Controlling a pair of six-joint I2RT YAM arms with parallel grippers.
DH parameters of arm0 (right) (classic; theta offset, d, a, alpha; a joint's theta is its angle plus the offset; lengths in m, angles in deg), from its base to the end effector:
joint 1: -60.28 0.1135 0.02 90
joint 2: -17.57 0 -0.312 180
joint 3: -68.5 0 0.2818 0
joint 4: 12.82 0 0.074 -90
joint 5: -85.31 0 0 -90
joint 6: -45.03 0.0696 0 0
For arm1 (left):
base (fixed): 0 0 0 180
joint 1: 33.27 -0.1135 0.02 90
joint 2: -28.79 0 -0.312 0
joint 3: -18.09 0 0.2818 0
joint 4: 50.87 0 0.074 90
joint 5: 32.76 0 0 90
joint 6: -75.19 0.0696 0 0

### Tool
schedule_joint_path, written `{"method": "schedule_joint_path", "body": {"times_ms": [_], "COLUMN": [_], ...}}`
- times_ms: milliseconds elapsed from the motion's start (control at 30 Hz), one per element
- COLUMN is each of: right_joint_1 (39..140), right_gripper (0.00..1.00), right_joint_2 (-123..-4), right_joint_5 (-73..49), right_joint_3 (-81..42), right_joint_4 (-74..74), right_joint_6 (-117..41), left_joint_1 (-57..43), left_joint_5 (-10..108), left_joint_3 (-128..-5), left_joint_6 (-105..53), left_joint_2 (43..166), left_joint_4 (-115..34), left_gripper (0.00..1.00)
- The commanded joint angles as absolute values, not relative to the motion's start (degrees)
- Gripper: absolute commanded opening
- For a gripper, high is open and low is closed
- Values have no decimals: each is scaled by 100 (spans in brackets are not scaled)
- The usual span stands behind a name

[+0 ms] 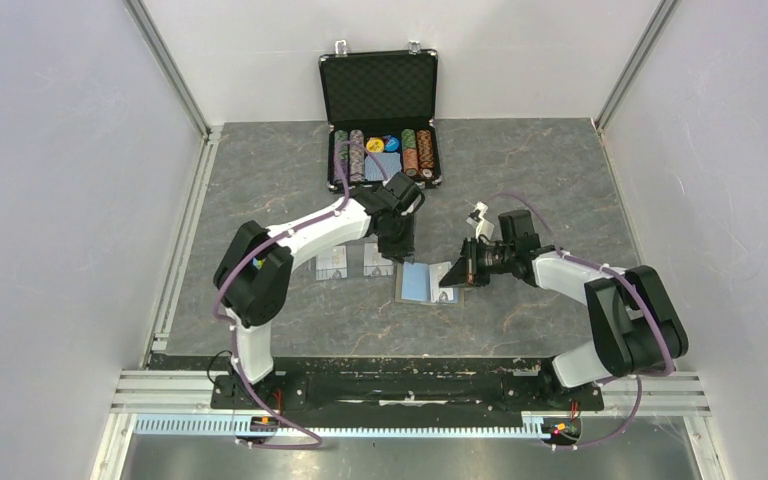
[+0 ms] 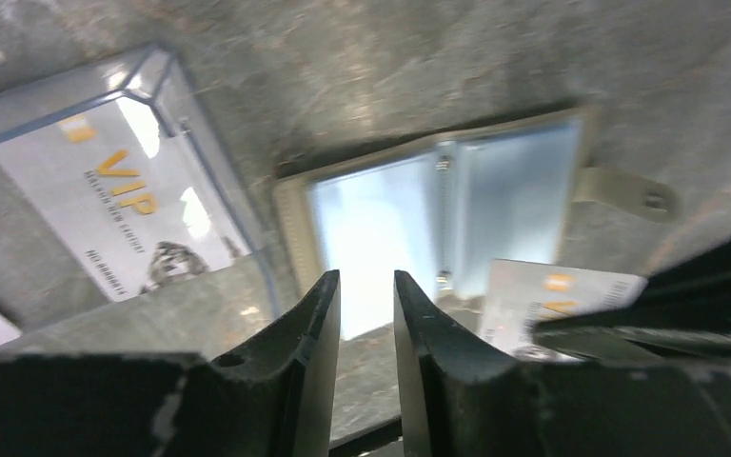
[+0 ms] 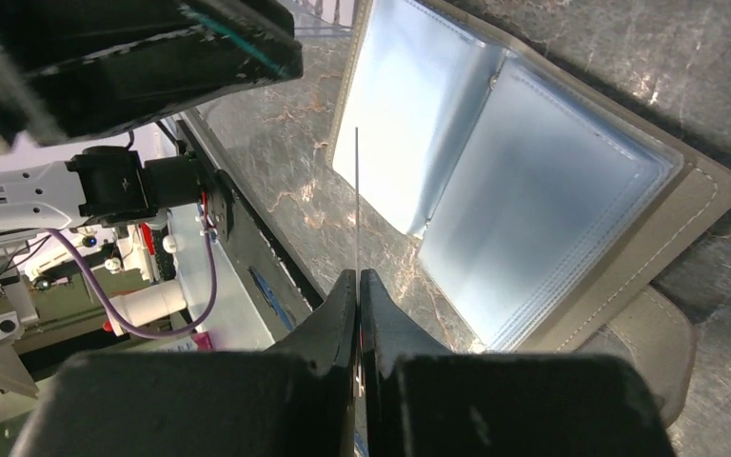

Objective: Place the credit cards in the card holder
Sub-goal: Insert the credit card into the card holder.

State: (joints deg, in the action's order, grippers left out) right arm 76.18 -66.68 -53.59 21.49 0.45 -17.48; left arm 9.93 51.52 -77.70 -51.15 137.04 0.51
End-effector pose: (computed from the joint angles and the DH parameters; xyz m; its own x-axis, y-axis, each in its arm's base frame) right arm 0.2638 0.1297 0.1610 -0.9543 0.0437 -0.2957 -0.2260 0.5420 0.8094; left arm 0.3277 -0.3172 0.2204 -0.9497 0.0829 -0.3021 0.1867 0.9241 -0.3333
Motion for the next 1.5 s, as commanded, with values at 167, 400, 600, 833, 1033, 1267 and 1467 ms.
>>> {"method": "schedule_joint_path", "body": {"times_ms": [167, 400, 600, 833, 1033, 1267, 1467], "right_joint_1": [7601, 7601, 7588, 7584, 7592, 7609, 7659], "right_gripper": [0, 0, 0, 0, 0, 0, 0], "right_joint_2": [-6798, -6879, -7020, -7183, -7428, -7716, -7907], "right_joint_5": [-5184, -5110, -4980, -4881, -4968, -4876, -4822], "right_joint_3": [1836, 1798, 1857, 1968, 2070, 2142, 2175], "right_joint_4": [92, 65, -9, -450, -985, -986, -995], "right_joint_6": [-1987, -1967, -1697, -1293, -908, -958, -965], "left_joint_1": [791, 593, 812, 1022, 1067, 1084, 1128], "left_joint_5": [5982, 5426, 5183, 5150, 5151, 5138, 5113], "left_joint_3": [-7435, -6913, -7011, -7101, -7069, -6994, -7007], "left_joint_6": [-4656, -4583, -4728, -4841, -4866, -4882, -4856], "left_joint_2": [13811, 13260, 13379, 13681, 13879, 14017, 14126], "left_joint_4": [802, 355, 207, 150, 159, 159, 159], "left_gripper": [26, 31, 33, 31, 28, 25, 23]}}
